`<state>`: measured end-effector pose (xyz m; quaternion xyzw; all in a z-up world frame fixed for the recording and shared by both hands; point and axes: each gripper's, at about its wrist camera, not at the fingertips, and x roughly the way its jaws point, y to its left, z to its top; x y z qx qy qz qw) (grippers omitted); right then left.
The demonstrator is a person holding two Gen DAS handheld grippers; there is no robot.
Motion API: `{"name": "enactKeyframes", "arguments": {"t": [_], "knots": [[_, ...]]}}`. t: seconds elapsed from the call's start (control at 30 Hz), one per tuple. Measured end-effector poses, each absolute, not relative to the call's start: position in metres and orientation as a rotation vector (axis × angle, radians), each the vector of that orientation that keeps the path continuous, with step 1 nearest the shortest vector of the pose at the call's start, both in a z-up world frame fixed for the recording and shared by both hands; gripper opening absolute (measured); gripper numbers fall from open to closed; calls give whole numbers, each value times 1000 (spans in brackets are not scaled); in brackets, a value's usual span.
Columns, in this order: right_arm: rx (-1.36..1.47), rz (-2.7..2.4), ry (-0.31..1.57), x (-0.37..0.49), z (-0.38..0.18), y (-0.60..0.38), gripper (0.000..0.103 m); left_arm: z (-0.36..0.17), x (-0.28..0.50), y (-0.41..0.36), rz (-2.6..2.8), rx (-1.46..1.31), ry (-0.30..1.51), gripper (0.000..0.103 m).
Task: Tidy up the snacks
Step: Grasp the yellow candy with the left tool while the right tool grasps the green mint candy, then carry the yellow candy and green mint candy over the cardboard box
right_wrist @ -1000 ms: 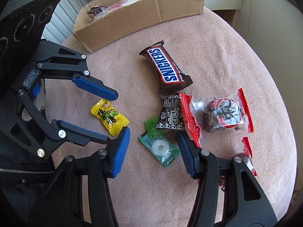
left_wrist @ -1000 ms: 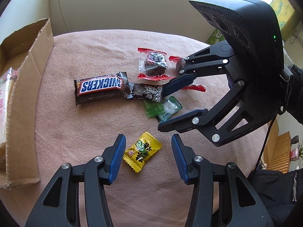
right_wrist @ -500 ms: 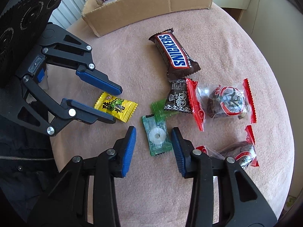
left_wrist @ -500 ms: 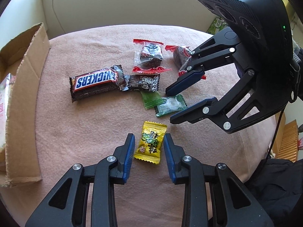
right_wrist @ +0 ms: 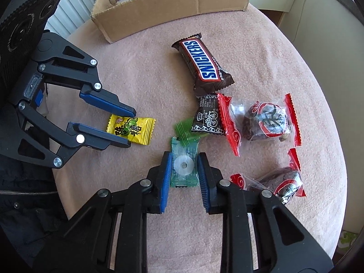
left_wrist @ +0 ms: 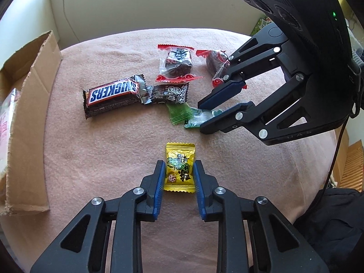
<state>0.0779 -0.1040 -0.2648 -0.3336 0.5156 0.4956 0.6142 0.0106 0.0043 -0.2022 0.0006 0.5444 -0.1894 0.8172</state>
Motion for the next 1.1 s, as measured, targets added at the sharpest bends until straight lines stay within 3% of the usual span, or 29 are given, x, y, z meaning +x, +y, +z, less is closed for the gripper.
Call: {"name": "enactKeyframes", "arguments": {"t": [0.37, 1.1], "knots": [[-719, 1092, 1205, 62, -263, -111, 23, -185, -4, 26, -392, -98, 1143, 23], [-504, 949, 1127, 90, -176, -72, 23, -129, 19, 120, -292, -171, 1035, 23]]}}
